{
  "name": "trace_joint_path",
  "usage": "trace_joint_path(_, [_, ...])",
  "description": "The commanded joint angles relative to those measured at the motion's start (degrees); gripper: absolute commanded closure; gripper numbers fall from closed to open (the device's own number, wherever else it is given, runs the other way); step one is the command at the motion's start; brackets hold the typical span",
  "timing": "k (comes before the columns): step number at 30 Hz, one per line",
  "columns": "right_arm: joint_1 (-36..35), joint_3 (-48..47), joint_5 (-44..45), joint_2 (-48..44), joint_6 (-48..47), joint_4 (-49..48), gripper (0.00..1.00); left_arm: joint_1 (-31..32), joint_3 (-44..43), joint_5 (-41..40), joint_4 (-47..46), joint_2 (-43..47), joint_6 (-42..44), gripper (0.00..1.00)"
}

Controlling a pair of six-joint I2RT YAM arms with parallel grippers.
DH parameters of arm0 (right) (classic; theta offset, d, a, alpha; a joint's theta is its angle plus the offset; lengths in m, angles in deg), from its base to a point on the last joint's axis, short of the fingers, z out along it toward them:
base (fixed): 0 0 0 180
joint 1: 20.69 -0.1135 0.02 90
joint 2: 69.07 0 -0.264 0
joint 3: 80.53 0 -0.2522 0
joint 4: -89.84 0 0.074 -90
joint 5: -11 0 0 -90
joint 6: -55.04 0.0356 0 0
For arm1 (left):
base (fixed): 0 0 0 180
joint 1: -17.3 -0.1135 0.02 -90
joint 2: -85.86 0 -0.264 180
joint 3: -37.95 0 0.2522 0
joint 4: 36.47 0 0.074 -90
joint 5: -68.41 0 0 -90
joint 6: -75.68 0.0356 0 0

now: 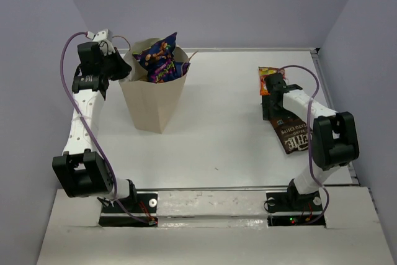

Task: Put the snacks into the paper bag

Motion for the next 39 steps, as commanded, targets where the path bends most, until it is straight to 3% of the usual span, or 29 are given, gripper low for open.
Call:
trace_joint_path(1, [-1.26, 4.13, 0.51, 2.7, -2.76, -2.18, 0.0, 0.04, -1.26, 1.55, -3.34, 1.76, 0.02, 1.0])
trace_joint_path(7, [-1.79, 7.13, 3.31, 8.67, -3.11, -3.94, 0.0, 0.04, -1.61, 2.08, -3.34, 1.67, -0.33, 1.0])
trace_joint_path(9, [-1.79, 6.34, 4.28, 10.0, -2.85, -3.86, 0.09, 0.13, -1.88, 1.9, -3.25, 1.59, -0.15, 1.0])
trace_joint_path(10, [-2.4, 6.08, 5.5, 10.44, -2.59, -3.68, 0.28, 0.13, -1.88, 1.99, -3.25, 1.5, -0.15, 1.0])
trace_joint_path(12, [-3.01, 5.64, 6.65, 10.89, -2.85, -3.77, 0.47, 0.13, -2.14, 1.9, -3.25, 1.41, -0.07, 1.0])
trace_joint_path(13, [-3.02, 5.29, 8.14, 10.8, -3.2, -3.68, 0.64, 0.13, -2.23, 1.9, -3.08, 1.32, -0.07, 1.0])
trace_joint_path(15, [-5.03, 4.5, 8.94, 9.93, -3.38, -3.16, 0.84, 0.04, -2.41, 1.9, -3.08, 1.23, -0.15, 1.0])
trace_joint_path(16, [-6.26, 3.27, 9.99, 9.48, -3.11, -2.37, 0.99, 0.04, -2.49, 1.9, -3.08, 1.23, -0.07, 1.0])
trace_joint_path(21, [-7.85, -3.58, 11.23, 5.09, -2.5, 0.7, 0.99, 0.04, -2.49, 1.9, -2.99, 1.15, 0.02, 1.0])
trace_joint_path(27, [-9.52, -24.83, 8.08, -3.08, 1.62, 4.23, 0.99, 0.04, -2.49, 1.99, -3.08, 1.06, 0.37, 1.0])
trace_joint_path(32, [-13.2, -35.84, -3.09, -8.89, 2.69, -16.21, 0.99, 0.13, -1.88, 1.81, -3.25, 1.41, 0.81, 1.0])
trace_joint_path(39, [-26.72, -56.13, -11.43, 3.56, -1.36, -45.2, 0.99, 0.13, -1.44, 1.38, -3.25, 1.94, 0.64, 1.0])
